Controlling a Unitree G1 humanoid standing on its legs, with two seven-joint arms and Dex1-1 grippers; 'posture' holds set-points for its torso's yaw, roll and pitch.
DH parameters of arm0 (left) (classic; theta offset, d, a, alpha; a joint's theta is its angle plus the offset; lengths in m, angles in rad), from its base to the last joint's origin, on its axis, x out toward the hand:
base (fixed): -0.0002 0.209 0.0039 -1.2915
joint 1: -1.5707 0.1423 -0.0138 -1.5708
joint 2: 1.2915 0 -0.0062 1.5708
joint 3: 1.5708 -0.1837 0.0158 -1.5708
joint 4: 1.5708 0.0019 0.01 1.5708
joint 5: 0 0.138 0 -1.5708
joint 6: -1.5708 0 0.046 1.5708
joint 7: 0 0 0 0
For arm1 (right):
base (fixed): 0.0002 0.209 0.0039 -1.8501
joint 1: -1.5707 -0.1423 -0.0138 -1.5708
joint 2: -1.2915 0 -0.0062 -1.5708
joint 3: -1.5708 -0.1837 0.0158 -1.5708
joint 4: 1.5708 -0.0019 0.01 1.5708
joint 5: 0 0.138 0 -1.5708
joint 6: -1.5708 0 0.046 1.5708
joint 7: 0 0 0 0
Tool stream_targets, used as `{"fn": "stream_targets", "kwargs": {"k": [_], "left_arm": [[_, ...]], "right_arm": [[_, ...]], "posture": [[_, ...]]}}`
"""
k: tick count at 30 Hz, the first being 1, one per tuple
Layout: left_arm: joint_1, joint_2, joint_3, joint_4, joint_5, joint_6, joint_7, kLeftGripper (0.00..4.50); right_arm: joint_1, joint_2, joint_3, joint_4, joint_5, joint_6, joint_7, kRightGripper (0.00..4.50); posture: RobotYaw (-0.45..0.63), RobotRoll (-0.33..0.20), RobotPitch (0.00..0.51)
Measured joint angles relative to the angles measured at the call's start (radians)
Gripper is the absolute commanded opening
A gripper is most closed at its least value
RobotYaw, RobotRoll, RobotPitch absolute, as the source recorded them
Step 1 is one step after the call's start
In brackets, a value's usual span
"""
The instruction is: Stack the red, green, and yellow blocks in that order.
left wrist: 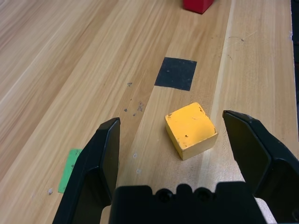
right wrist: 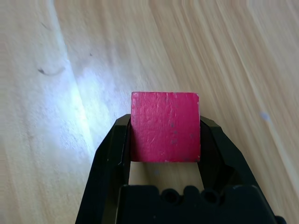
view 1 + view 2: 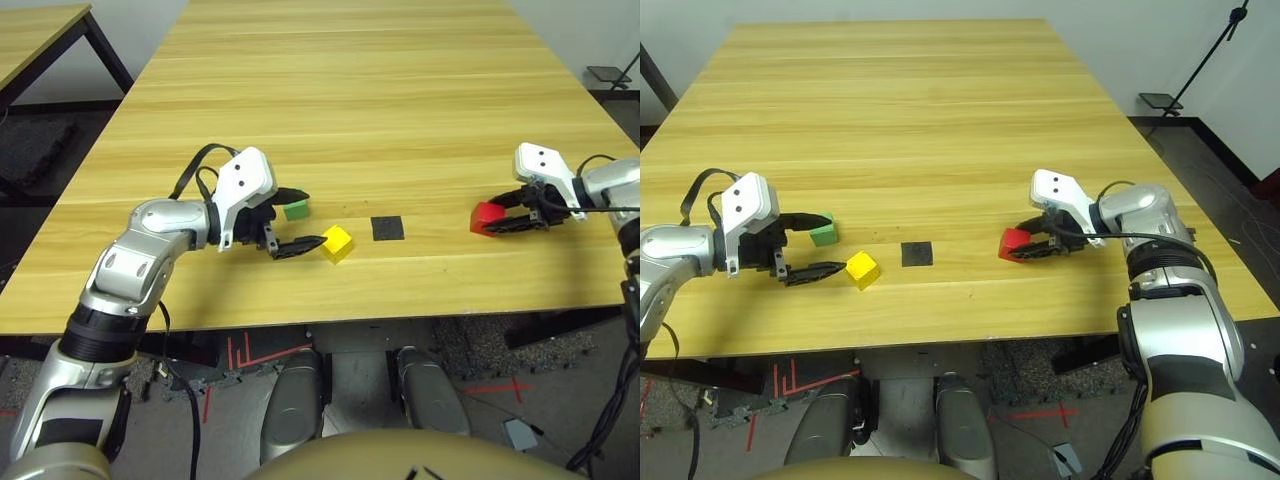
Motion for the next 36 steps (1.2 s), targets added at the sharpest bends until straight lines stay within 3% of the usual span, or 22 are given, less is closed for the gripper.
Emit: {"fn": "stream_targets", "kwargs": {"k": [6, 10, 15, 22, 35, 36], "left_arm": [[-0.042, -0.002, -0.001, -0.013, -0.014, 0.047, 0.003, 4.50], [-0.062, -0.004, -0.009, -0.018, -0.014, 0.088, 0.013, 4.50], [-0.069, -0.024, -0.012, -0.032, -0.014, 0.125, 0.052, 4.50], [-0.031, -0.025, 0.001, -0.084, -0.019, 0.164, 0.106, 4.50], [0.006, -0.014, 0.059, -0.134, -0.034, 0.198, 0.158, 4.50], [0.006, -0.014, 0.059, -0.134, -0.034, 0.198, 0.160, 4.50]], "right_arm": [[-0.015, 0.059, 0.064, -0.297, 0.044, 0.159, 0.051, 2.05], [-0.016, 0.114, 0.117, -0.374, 0.045, 0.213, 0.052, 2.05], [-0.036, 0.217, 0.158, -0.358, 0.033, 0.221, 0.027, 2.05], [-0.096, 0.286, 0.162, -0.218, -0.002, 0.175, -0.029, 2.05], [-0.107, 0.324, 0.180, -0.145, -0.042, 0.135, -0.044, 2.05], [-0.107, 0.324, 0.183, -0.145, -0.044, 0.135, -0.044, 2.37]], "posture": [[0.25, -0.184, 0.067], [0.27, -0.193, 0.067], [0.31, -0.202, 0.065], [0.36, -0.204, 0.065], [0.40, -0.199, 0.073], [0.39, -0.196, 0.074]]}}
